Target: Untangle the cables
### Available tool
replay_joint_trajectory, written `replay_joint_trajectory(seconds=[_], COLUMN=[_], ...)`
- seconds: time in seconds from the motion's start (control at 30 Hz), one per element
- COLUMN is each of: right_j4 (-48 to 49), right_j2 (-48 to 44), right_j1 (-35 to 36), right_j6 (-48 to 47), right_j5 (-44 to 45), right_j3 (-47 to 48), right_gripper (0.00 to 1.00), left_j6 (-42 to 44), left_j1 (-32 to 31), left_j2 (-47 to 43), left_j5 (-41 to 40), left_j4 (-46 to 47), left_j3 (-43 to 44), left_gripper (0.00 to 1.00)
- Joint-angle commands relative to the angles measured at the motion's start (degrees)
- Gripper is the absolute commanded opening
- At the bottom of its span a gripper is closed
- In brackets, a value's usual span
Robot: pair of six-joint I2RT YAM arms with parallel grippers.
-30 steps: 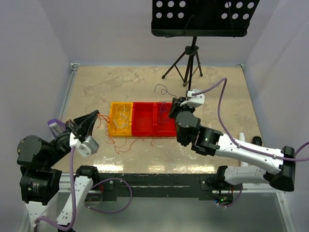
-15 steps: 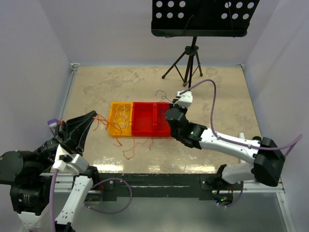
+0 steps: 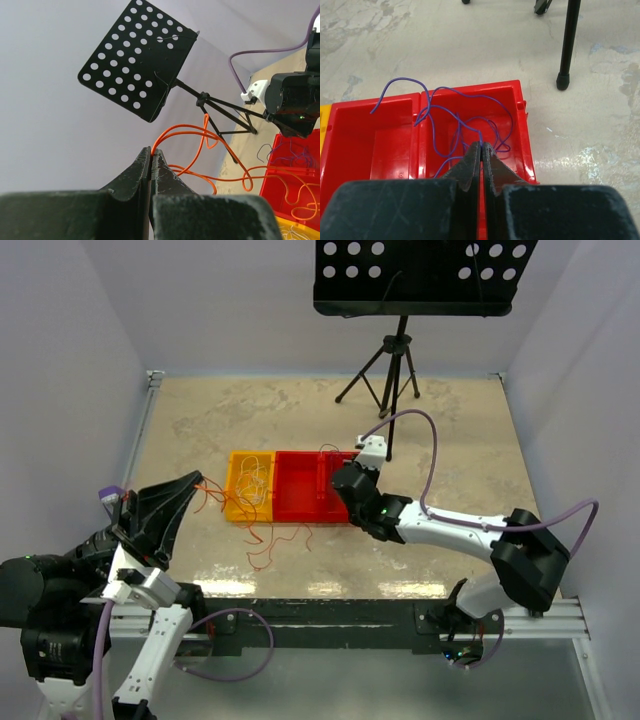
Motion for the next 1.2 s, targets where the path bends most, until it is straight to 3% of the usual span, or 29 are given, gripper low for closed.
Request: replay_joint_trajectory(seconds=[0.0,0.1,0.17,0.27,0.5,0.7,0.8,0.93,1.0,1.17], right_j4=[-1.1,-1.8,-2.4,-3.8,-10.5,-10.8,-3.1,9.8,11.7,12.8], right_j2=[0.8,0.1,-0.6,-0.7,-2.3,-6.4,-12.0,-19.9,-21.2,-17.5], right_j1=[-0.6,-0.6,-0.6,-0.6,-0.6,-0.6,-0.4,-0.4,-0.2,3.2], right_j6=[2.8,2.3,1.9,2.0,5.3,3.8,-3.0,-15.2,-18.2,-21.1], right_j5=[-2.0,-3.7,-4.6,-5.1,-5.4,-8.0,-15.9,-38.9,-49.6,-63.1], right_j3=[-0.1,0.1,0.1,0.7,1.3,4.1,3.6,-1.4,-2.0,-1.6], right_gripper=[0.0,0.02,0.11,0.17,0.19,0.24,0.34,0.47,0.5,0.56], left_j6=[0.3,1.1,1.6,1.7,2.9,2.8,2.2,2.7,3.7,3.4], left_j1=[0.5,0.5,0.6,0.6,0.6,0.8,0.8,0.9,0.9,0.9], left_j2=[0.9,0.2,-0.4,-1.1,-1.7,-1.8,-1.7,-2.1,-2.5,-2.8], left_j5=[2.3,2.4,2.5,2.5,2.6,3.2,3.0,2.8,2.5,2.1], left_j4=[1.6,0.3,-0.3,-0.2,-1.2,-1.1,-1.2,-2.0,-1.7,-0.9], left_j3=[0.4,-0.7,-1.4,-2.0,-2.4,-3.2,-3.7,-5.7,-7.0,-8.0], left_gripper=[0.0,0.0,0.0,0.0,0.0,0.0,0.0,0.0,0.0,0.0])
